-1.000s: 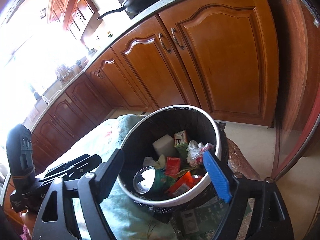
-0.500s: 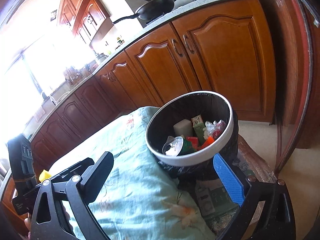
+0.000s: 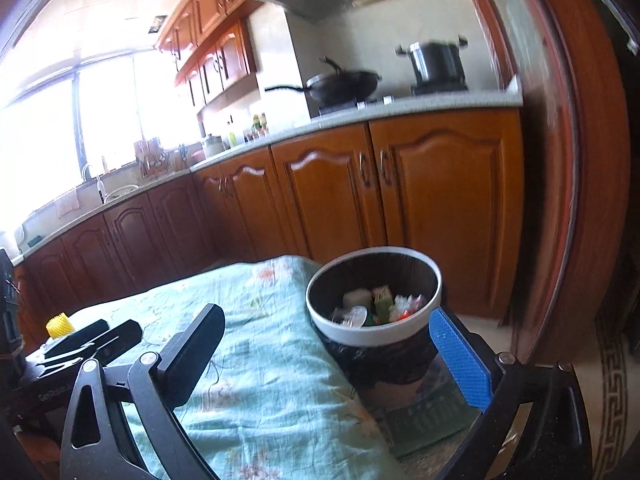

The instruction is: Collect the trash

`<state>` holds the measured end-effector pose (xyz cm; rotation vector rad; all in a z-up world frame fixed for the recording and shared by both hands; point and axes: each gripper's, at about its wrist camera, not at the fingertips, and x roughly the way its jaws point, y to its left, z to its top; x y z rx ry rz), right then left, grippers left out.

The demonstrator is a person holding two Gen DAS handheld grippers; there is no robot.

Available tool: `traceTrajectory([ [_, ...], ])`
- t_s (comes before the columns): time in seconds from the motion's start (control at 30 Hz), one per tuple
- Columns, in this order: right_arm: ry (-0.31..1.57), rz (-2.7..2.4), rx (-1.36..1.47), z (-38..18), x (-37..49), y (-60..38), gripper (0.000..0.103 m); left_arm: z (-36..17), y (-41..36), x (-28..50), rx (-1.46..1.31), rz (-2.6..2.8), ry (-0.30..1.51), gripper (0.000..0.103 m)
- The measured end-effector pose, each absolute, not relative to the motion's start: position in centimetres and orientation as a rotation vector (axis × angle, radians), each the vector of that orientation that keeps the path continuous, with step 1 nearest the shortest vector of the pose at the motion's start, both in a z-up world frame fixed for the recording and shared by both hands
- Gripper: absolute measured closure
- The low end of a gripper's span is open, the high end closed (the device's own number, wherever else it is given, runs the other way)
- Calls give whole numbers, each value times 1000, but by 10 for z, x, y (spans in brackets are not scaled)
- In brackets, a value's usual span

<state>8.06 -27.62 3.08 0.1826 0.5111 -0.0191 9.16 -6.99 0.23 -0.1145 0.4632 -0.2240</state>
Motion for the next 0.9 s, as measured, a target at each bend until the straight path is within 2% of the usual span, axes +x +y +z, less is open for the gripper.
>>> traceTrajectory([
  [0.13,437,-34,130,31,66,-267,0,-3,-67,63,-80,-172,386,1],
  [0.33,412,-57,104,15,56,-262,0,-24,-66,46,-61,-157,366,1],
  [0.9,431,-64,92,-1,49,-262,0,-38,-66,55,20,-93,350,1],
])
